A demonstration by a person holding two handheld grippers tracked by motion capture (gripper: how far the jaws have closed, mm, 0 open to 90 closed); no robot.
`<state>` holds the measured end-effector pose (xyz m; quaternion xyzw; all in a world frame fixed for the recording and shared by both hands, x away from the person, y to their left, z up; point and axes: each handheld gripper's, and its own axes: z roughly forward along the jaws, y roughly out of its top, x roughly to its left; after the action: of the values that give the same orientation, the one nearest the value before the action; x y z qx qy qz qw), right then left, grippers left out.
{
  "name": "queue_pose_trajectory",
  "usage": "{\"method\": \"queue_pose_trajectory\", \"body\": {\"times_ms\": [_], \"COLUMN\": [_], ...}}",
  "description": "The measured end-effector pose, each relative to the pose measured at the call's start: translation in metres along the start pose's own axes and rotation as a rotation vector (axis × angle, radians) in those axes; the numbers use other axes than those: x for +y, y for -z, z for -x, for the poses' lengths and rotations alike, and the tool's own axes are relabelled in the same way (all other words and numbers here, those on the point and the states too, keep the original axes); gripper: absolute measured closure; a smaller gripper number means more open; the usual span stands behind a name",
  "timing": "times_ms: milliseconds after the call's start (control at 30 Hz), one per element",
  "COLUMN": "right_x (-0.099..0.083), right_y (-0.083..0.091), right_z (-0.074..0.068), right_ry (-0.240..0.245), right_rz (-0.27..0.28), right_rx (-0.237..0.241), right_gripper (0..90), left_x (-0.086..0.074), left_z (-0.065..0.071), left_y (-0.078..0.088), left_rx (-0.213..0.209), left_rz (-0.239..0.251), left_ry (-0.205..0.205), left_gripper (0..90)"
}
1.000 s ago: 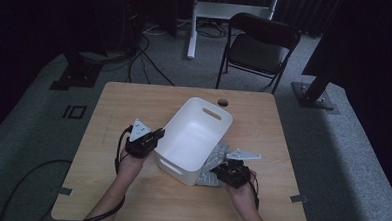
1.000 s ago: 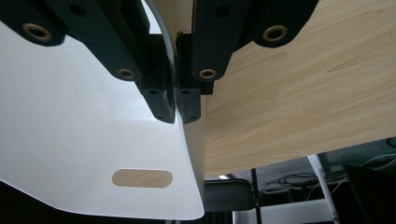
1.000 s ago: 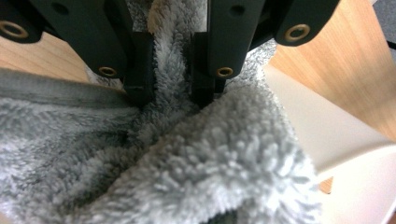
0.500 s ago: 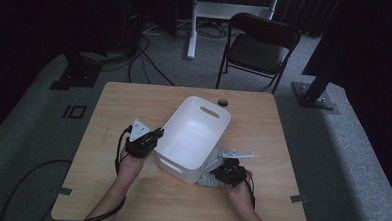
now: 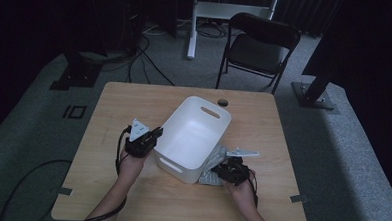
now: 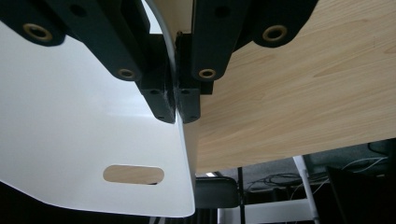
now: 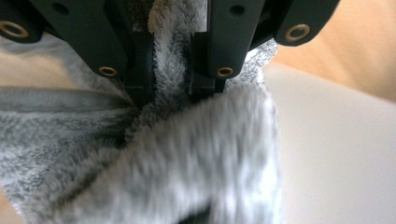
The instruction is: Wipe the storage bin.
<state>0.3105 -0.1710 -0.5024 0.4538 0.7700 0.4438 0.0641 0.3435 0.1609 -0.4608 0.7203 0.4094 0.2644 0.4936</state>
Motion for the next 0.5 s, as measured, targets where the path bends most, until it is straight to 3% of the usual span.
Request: {"method": "queue_pose_trajectory", "body": {"times_ms": [133,233,367,500], "right_x": [0.011,0.013,0.009,0.005], "right_y": [0.031,0.045,0.047,0.041], "right_z": [-0.022,-0.04,-0.056,-0.06], "right_ry": [0.04,0.065,0.078,0.094], "right_rz": [0.094,0.132,0.137,0.142], "right_rx": [0.045,0.085,0.123,0.094], "right_gripper": [75.9,75.9,75.8,75.9], "left_x": [0.0,0.001,0.001,0.001], "left_z": [0.001,0.001,0.001,0.0], "left_y": [0.0,0.0,0.0,0.0], "left_rx": [0.006,0.012,0.01,-0.006], "left_rz": [-0.005,-0.009,-0.01,-0.012], "left_ry": [-0.007,-0.011,-0.009,-0.004], "left_gripper": [86.9,87.0,87.2,87.3]}}
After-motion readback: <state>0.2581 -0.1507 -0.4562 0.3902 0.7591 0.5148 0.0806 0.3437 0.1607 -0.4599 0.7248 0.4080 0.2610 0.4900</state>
